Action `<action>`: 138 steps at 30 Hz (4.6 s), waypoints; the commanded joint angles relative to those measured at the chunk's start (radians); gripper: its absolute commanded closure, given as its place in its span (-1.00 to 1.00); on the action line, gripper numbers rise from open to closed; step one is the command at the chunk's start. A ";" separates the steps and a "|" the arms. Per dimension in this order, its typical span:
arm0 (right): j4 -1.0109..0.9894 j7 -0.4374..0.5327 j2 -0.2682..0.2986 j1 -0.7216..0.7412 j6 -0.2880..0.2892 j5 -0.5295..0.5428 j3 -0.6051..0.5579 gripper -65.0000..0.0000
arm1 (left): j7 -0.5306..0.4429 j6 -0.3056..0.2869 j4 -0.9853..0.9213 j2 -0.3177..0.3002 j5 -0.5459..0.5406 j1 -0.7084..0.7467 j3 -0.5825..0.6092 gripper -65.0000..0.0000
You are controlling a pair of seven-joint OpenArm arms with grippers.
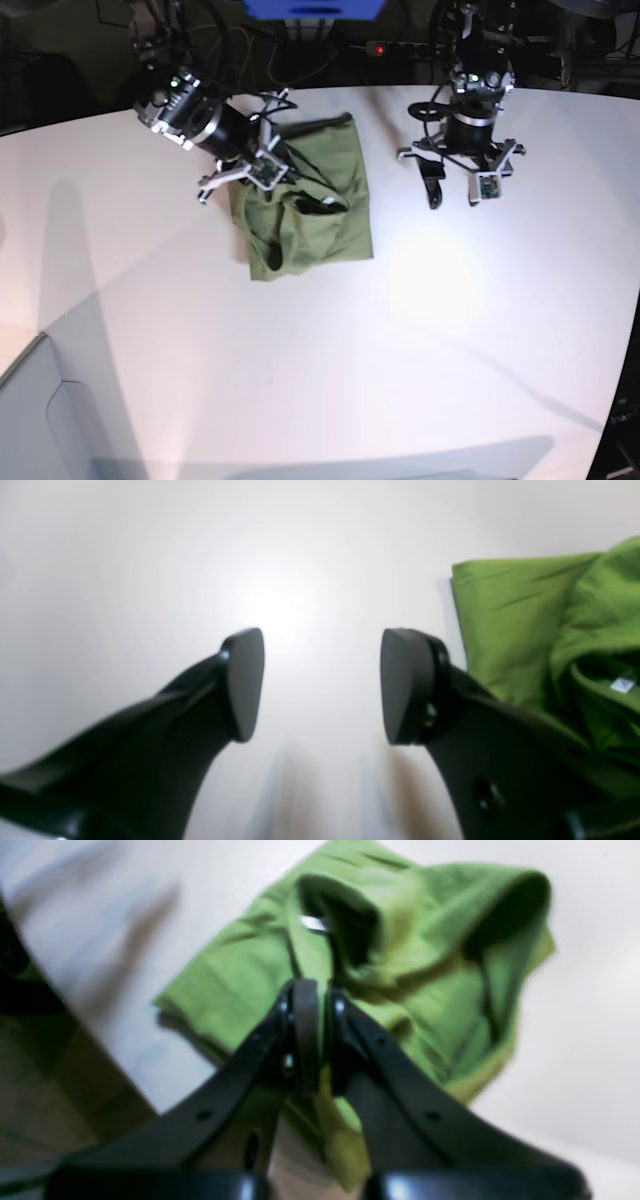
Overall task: Fold the T-shirt properly
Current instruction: 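Fold the shirt end with the right gripper toward the left gripper, then move the left gripper down and grasp the shirt's folded edge, then pull the folded edge with the left gripper, then release it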
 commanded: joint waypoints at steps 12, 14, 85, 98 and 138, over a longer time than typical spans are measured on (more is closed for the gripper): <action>-0.019 0.022 -0.003 0.036 0.057 0.014 -0.215 0.96 | -0.021 -0.002 0.070 -0.002 0.001 0.016 -0.043 -0.09; -0.054 0.019 0.001 0.056 0.057 0.014 -0.245 0.84 | -0.021 -0.002 0.072 -0.002 0.001 0.016 -0.043 -0.10; 0.052 0.019 0.068 0.013 0.057 0.021 0.278 -0.44 | -0.028 -0.002 -0.114 0.059 0.542 -0.220 0.373 0.76; 0.052 0.019 0.068 0.014 0.057 0.021 0.276 -0.44 | -0.030 0.003 -0.171 0.061 0.539 -0.239 0.207 0.15; 0.055 0.019 0.068 0.014 0.057 0.021 0.278 -0.44 | -0.030 -0.003 -0.287 0.095 0.079 -0.265 0.284 0.14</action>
